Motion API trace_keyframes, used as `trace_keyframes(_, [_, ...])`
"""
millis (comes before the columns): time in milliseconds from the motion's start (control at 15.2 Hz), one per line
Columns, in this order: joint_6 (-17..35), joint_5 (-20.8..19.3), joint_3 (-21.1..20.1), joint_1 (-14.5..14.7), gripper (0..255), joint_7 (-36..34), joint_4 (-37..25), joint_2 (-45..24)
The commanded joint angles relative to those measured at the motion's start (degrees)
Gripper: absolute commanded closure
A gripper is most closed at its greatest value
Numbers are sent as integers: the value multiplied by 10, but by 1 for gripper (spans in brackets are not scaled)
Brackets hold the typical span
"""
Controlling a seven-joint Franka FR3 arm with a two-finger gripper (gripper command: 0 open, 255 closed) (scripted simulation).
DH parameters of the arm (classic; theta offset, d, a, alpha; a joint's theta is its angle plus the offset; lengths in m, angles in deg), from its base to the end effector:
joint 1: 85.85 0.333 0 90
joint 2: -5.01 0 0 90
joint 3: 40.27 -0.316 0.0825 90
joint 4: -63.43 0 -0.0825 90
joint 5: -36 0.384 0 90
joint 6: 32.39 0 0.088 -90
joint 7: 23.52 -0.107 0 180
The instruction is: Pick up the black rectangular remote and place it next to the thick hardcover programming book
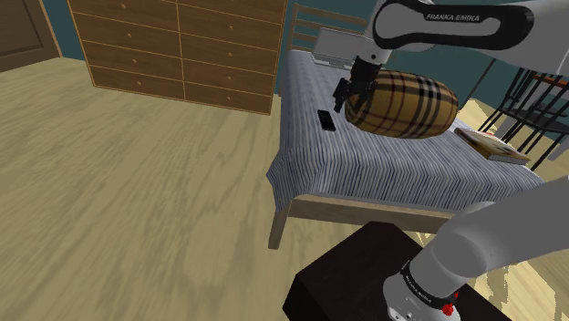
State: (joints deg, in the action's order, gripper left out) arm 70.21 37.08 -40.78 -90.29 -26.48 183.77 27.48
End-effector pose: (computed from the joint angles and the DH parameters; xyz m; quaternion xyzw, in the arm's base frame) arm 0.4428 -0.0282 0.5863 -0.9972 0.0620 -0.0413 0.0072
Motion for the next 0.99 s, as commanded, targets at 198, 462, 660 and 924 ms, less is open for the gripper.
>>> trace_keyframes(198, [26,-4,9,-19,0,-38,-71,-112])
trace_keyframes(462, [32,-5,20,-32,0,-65,-137,-198])
trace_keyframes(660, [31,-3,29,-42,0,-84,-193,-262])
trace_keyframes(924, [22,2,42,-56,0,-107,-274,-346])
